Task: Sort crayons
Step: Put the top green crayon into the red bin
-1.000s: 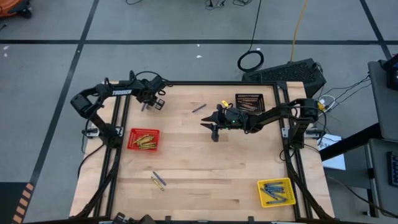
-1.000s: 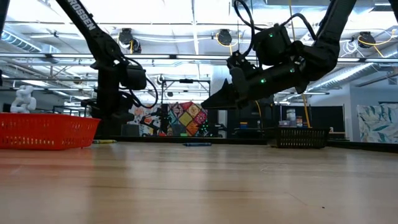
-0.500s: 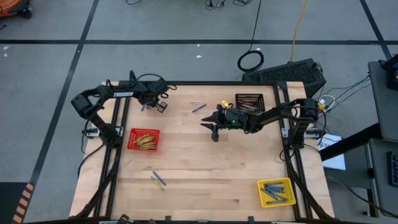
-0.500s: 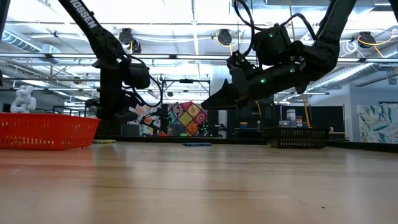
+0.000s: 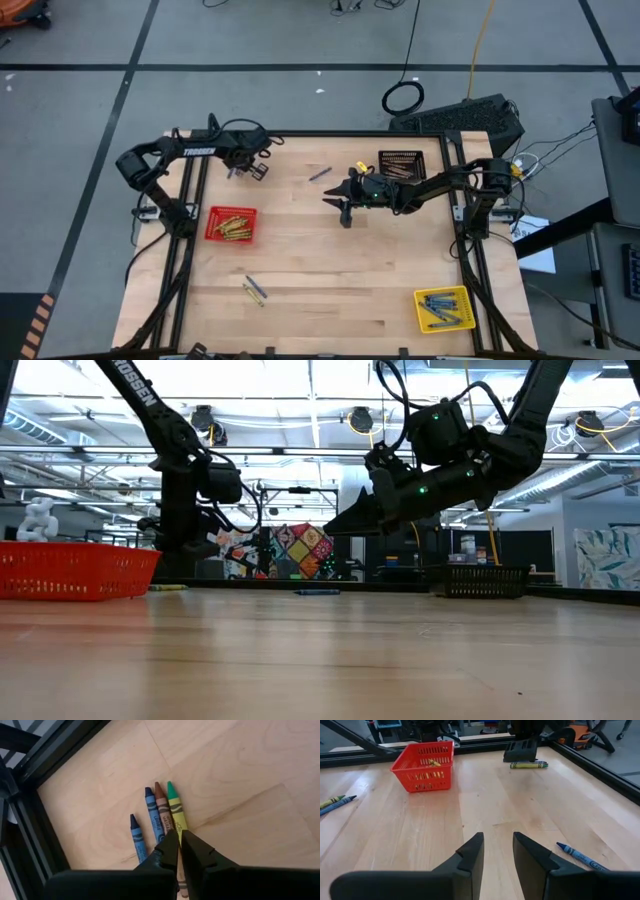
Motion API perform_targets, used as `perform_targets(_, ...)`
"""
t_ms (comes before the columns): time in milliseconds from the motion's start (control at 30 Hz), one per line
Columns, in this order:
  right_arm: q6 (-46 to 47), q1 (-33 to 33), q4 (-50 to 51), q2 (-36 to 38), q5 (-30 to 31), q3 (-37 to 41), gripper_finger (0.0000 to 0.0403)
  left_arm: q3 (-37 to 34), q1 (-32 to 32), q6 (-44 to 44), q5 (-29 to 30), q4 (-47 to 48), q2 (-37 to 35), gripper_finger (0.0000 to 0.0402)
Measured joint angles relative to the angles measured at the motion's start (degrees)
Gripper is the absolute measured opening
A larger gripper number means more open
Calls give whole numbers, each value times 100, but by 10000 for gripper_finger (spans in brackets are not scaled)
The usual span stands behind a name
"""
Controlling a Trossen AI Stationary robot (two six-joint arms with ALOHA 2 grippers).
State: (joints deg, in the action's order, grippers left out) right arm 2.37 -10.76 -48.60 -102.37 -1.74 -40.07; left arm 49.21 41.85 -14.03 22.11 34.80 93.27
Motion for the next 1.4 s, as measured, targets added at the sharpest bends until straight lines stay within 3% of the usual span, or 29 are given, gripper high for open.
perform_targets(400, -7, 94, 39, 0, -3, 0, 89, 7, -173, 129, 52, -239, 309, 14)
perform_targets(567, -17, 90, 44, 0, 0, 0, 89, 8, -489, 125, -351, -287, 291, 14)
perform_targets(833, -22, 90, 68, 0, 0, 2, 89, 163, -1153, 88, -385, -157, -402, 14)
perform_targets(1000, -22, 90, 63, 0, 0, 2, 89, 169, -1201, -82, -403, 232, -752, 19)
perform_targets(1133, -22, 90, 47, 0, 0, 2, 89, 56, -1043, -251, -401, 484, -769, 50)
perform_targets(1400, -12, 90, 44, 0, 0, 2, 89, -329, -588, -817, -590, 450, -769, 157)
